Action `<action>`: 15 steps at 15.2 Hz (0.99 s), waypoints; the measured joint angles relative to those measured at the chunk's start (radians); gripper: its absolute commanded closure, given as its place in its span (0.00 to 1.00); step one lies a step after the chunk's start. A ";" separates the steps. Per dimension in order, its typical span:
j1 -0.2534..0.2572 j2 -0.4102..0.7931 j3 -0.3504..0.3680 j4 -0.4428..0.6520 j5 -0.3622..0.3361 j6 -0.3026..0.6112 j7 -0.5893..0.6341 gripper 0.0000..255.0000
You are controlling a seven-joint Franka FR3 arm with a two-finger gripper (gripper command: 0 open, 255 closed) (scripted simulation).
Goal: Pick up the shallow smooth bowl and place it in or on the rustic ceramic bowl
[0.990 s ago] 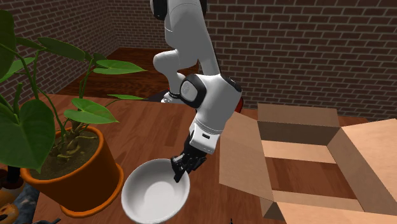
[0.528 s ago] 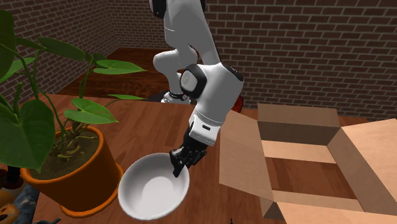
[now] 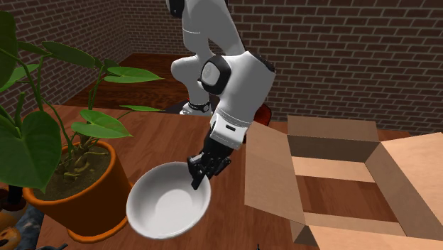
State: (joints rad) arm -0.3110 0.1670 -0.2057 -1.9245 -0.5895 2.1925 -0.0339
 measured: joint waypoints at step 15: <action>0.008 -0.056 0.010 0.124 0.043 -0.162 -0.093 1.00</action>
State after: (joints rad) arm -0.3029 0.1107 -0.1961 -1.8003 -0.5461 2.0304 -0.1271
